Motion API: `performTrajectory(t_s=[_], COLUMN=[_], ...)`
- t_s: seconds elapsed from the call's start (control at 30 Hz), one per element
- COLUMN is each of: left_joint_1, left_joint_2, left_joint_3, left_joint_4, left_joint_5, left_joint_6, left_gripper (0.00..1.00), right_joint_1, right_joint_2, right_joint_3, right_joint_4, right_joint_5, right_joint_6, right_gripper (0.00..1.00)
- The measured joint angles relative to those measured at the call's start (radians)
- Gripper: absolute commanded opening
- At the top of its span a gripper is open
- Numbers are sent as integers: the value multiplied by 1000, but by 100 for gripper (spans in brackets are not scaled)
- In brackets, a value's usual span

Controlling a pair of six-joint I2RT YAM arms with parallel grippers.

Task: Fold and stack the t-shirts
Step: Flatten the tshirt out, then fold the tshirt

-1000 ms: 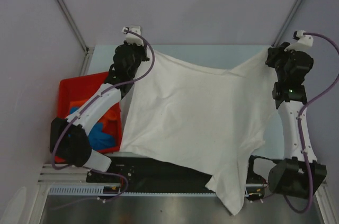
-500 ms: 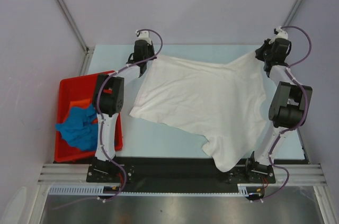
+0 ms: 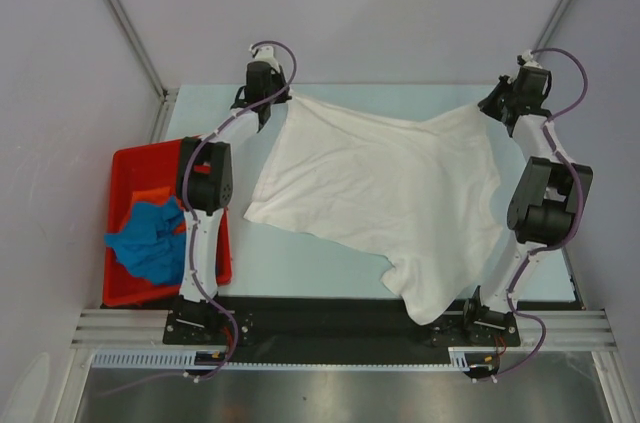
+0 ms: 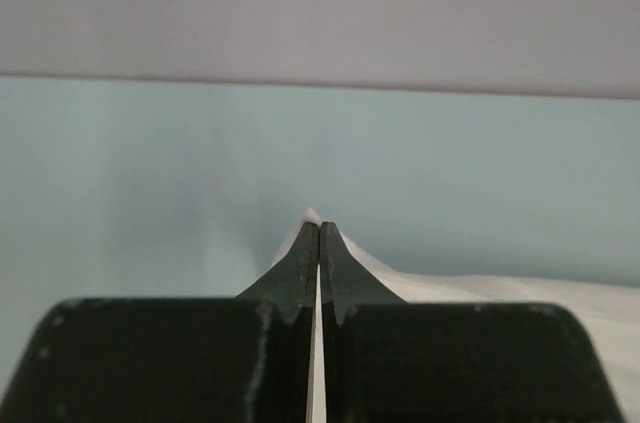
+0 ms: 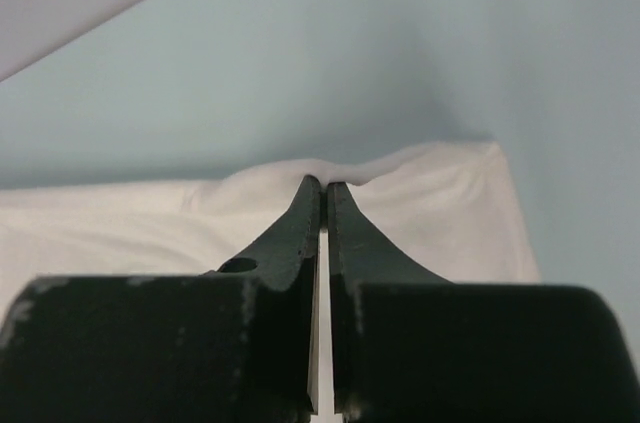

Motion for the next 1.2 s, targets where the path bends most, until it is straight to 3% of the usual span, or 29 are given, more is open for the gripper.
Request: performTrajectory(t_s=[0.37, 0.5, 0.83, 1.2], left_joint_1=[11, 11, 31, 58], left_joint_2=[-35, -87, -120, -118], left_joint_3=[-98, -140, -93, -64], left_joint_4=[-294, -389, -558, -633], left_joint_5=[86, 87, 79, 88], left_joint_6=[-43, -53, -50, -50], left_gripper=[0, 0, 0, 0], right_joint_1=[-18, -52, -80, -101], right_joint_2=[-245, -319, -388, -426], right_joint_3=[-6, -117, -372, -385], right_joint_4=[-500, -609, -729, -738], right_joint_5=[49, 48, 16, 14], right_joint_6=[124, 153, 188, 189], right_gripper=[0, 0, 0, 0])
